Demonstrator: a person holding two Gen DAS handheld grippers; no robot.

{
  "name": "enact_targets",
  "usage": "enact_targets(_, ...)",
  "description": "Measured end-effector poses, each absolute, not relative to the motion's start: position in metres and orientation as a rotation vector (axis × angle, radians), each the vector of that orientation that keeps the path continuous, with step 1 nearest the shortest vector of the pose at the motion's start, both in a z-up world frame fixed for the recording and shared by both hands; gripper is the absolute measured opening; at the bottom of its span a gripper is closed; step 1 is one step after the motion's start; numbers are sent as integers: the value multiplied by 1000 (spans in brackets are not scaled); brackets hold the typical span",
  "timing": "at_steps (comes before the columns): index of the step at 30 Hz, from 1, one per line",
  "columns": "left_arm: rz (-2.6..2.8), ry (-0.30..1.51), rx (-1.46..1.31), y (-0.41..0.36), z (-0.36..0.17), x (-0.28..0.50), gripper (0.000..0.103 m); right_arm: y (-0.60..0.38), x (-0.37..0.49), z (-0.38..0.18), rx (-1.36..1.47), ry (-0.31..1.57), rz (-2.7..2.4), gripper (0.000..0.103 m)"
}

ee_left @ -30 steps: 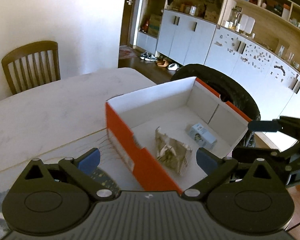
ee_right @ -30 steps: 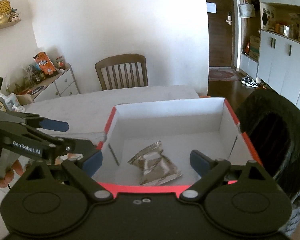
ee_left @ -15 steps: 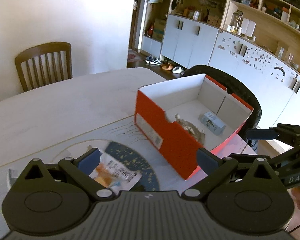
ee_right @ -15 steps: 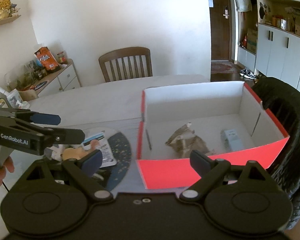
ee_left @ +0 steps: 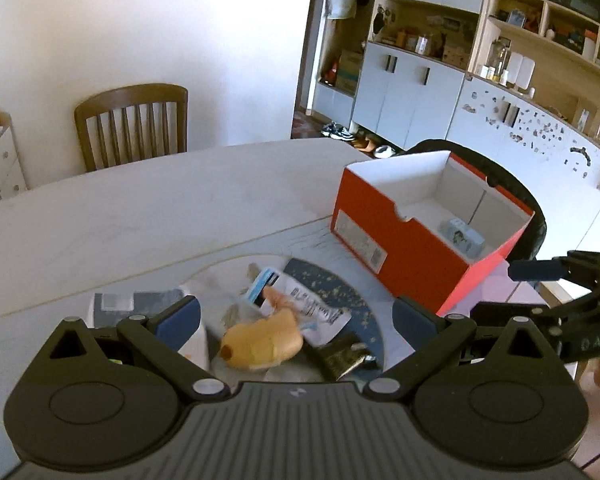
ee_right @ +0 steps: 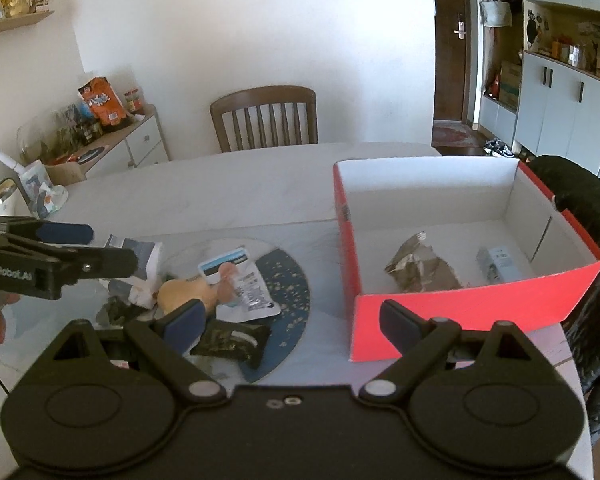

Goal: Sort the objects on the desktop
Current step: 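Withdraw both tools from the shoebox back over the table items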

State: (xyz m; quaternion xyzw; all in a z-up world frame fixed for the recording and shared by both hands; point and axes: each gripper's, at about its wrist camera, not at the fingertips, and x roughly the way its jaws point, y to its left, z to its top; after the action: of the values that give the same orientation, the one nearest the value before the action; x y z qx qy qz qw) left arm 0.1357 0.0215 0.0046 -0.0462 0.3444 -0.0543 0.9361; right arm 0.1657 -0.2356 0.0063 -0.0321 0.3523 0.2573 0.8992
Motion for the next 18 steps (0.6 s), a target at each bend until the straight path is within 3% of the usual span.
enact_targets(18,-131,790,-68,36,-54,110,103,-196,160,-27,-104,796,525,89)
